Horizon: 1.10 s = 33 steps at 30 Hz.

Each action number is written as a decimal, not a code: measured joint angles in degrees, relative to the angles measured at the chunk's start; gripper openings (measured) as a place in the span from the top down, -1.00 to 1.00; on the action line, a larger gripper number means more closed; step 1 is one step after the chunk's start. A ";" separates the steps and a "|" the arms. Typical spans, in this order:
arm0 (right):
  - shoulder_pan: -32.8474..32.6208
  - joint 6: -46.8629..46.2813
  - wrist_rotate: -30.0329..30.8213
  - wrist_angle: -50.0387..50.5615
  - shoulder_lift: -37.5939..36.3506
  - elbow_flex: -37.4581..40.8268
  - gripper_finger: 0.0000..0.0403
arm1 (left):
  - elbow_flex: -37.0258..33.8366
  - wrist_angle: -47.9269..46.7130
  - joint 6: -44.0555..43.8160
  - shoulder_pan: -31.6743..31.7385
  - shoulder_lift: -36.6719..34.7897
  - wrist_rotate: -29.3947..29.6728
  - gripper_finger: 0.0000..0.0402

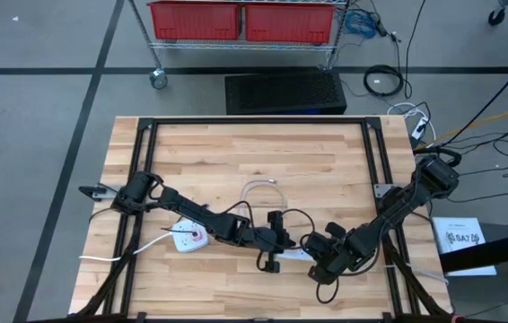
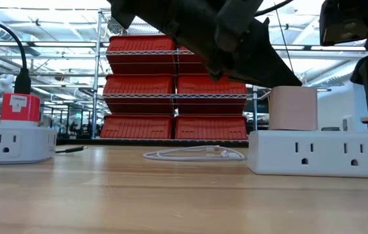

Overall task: Insert USB
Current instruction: Insert the pink charger adapter into the right white outlet extension

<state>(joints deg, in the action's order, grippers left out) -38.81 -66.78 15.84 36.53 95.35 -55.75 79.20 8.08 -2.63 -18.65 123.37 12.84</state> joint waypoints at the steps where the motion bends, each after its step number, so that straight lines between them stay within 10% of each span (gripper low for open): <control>1: 0.00 0.00 0.04 0.00 0.00 0.00 1.00 | 0.00 -0.09 0.00 0.02 0.00 -0.06 0.98; 33: 0.09 0.00 -0.74 0.07 0.00 0.00 1.00 | -0.13 -0.04 0.00 -0.22 -1.15 0.74 0.98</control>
<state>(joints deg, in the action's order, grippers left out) -38.72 -66.78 15.09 36.60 95.35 -55.75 79.07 8.04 -2.63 -18.87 122.22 13.58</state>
